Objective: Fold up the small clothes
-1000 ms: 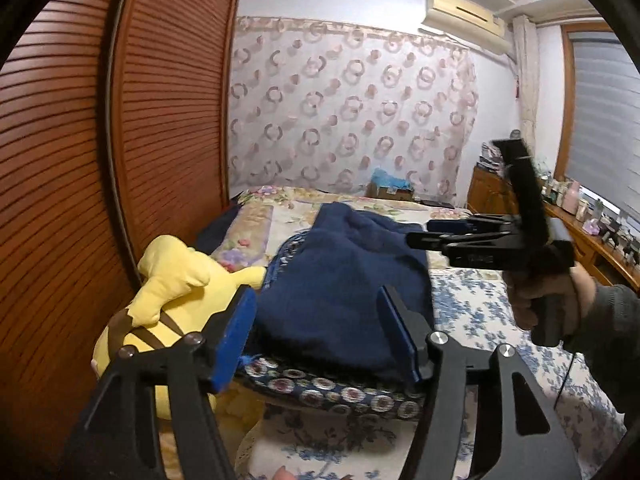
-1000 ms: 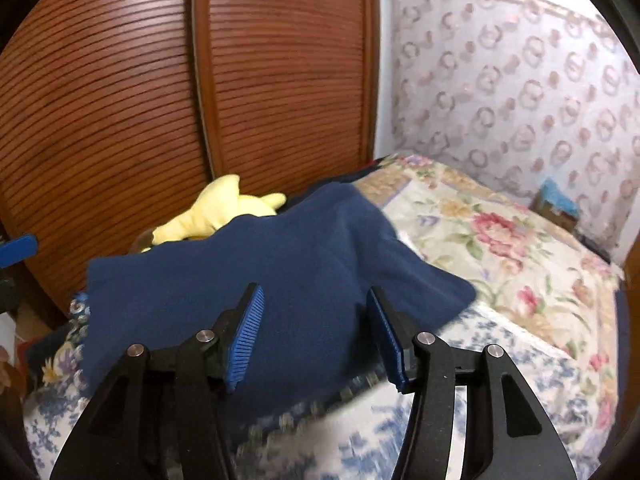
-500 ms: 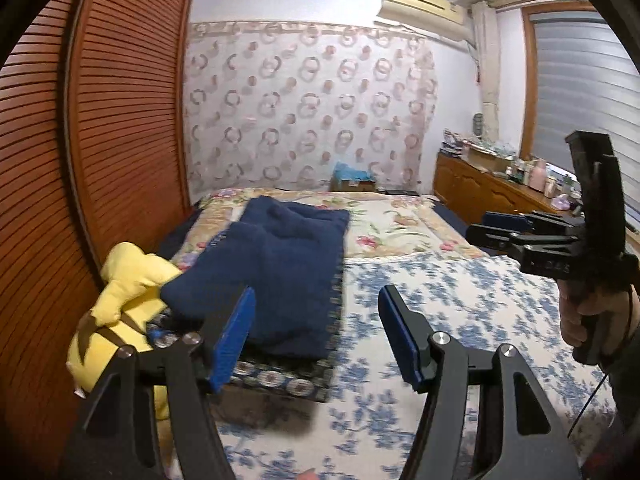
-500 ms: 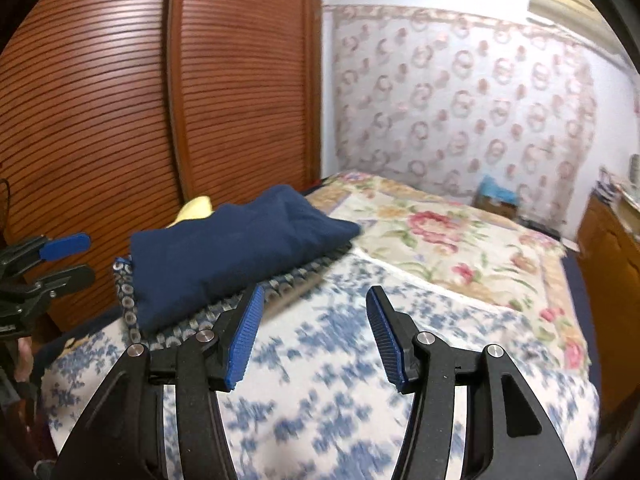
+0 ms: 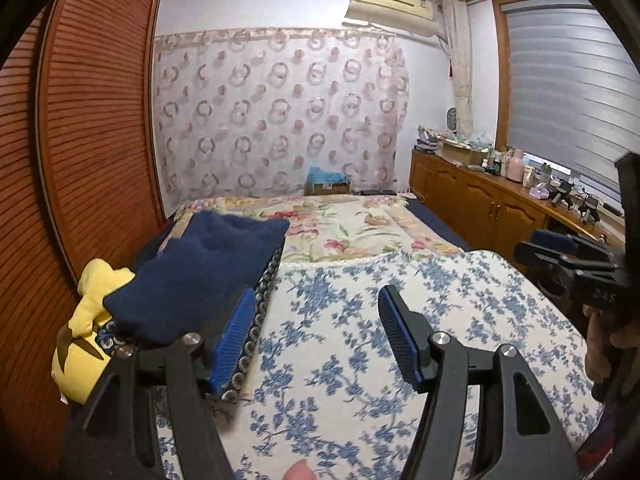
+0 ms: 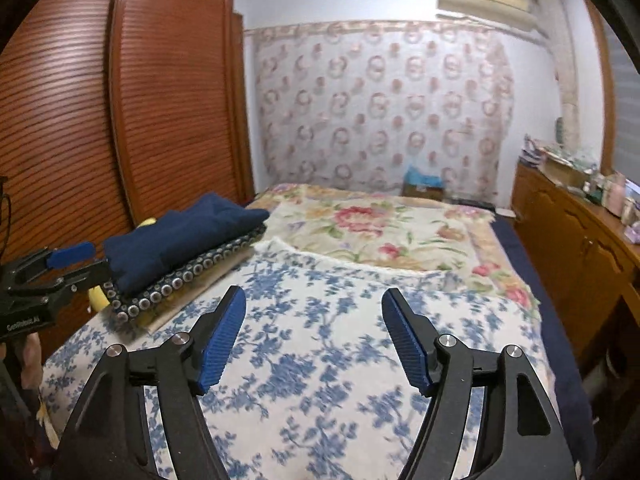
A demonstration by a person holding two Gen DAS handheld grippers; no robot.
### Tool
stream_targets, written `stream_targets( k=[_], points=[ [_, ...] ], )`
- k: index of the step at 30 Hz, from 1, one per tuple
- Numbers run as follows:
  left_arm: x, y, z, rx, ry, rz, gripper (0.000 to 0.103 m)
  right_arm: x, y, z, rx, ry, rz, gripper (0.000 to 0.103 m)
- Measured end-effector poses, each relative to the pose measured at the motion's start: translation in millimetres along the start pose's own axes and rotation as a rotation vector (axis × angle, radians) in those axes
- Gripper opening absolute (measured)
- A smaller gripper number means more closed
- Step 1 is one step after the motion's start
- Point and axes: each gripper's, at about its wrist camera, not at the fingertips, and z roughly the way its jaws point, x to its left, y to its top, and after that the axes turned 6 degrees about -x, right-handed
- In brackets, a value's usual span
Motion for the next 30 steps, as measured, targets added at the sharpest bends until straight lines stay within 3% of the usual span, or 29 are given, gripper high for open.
stream_targets(
  k=[9,30],
  points=[
    [-17.9,14.3,-13.1,-0.039,0.05,0.023,0.064,-12.5,-3.6,-44.1,-0.06,-0.074,0.037,0.073],
    [-24.8,11.9,-13.8,-0.038,0.052,0.024,0.064,-17.3,-8.5,-49.3,-0.078,-0.124,0.047,0.073]
  ],
)
